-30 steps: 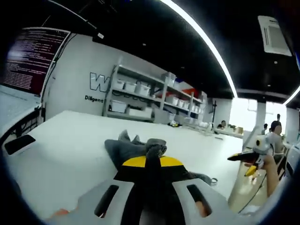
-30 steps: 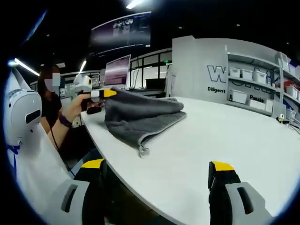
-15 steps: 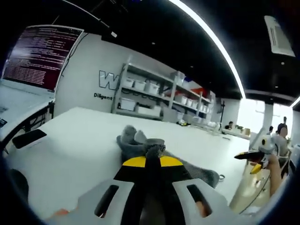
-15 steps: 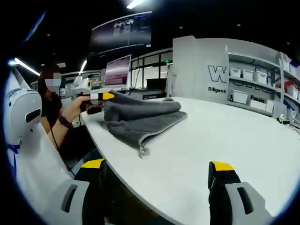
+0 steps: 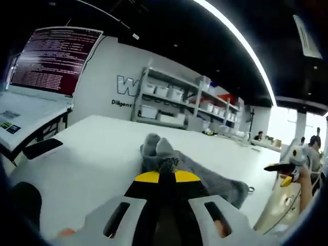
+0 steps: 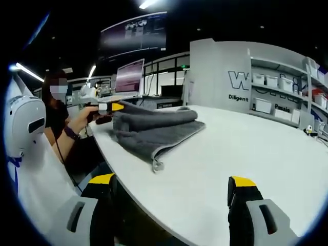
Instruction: Open the folded towel by lifting each exposed corner and separating the folded layers until the towel lies flat within the target outline without major curled edges
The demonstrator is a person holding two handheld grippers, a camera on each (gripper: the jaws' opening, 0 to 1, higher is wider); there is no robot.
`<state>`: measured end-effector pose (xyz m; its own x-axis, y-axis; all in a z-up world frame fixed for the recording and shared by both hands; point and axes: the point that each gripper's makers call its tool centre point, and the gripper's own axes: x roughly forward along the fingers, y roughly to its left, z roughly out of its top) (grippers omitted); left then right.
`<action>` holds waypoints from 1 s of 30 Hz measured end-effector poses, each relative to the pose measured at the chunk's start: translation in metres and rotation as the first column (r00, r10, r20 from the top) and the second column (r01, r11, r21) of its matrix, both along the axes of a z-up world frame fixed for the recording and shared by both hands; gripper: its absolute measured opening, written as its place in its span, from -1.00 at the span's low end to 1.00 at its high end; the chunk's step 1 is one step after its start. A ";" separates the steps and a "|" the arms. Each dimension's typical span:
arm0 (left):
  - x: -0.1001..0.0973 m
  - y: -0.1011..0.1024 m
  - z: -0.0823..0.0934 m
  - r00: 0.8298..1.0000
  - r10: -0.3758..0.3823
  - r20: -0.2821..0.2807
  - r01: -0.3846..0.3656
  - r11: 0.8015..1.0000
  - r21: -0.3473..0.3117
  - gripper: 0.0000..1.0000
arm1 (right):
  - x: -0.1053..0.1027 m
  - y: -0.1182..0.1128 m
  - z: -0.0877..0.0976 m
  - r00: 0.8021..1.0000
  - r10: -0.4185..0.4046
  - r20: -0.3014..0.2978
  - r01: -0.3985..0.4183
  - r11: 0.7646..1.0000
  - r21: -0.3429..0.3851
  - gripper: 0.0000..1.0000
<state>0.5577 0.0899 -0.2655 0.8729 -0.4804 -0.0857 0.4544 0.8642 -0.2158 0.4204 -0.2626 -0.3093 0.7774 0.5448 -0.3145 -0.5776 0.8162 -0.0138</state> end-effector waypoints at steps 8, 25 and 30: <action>-0.001 0.007 -0.008 0.999 0.038 -0.012 -0.037 0.999 0.040 -0.89 | 0.001 0.001 -0.001 1.000 0.004 -0.003 -0.004 1.000 -0.001 0.81; -0.005 0.032 -0.032 0.981 0.188 -0.038 -0.175 0.959 0.221 -0.90 | 0.000 0.004 -0.003 1.000 0.010 -0.007 -0.010 1.000 -0.003 0.80; -0.004 0.040 -0.040 0.972 0.230 -0.050 -0.208 0.938 0.278 -0.90 | 0.001 0.005 -0.003 1.000 0.013 -0.008 -0.013 1.000 -0.002 0.80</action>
<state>0.5533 0.1302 -0.3055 0.9387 -0.2271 -0.2595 0.2380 0.9712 0.0109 0.4213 -0.2574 -0.3125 0.7678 0.5541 -0.3216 -0.5881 0.8087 -0.0107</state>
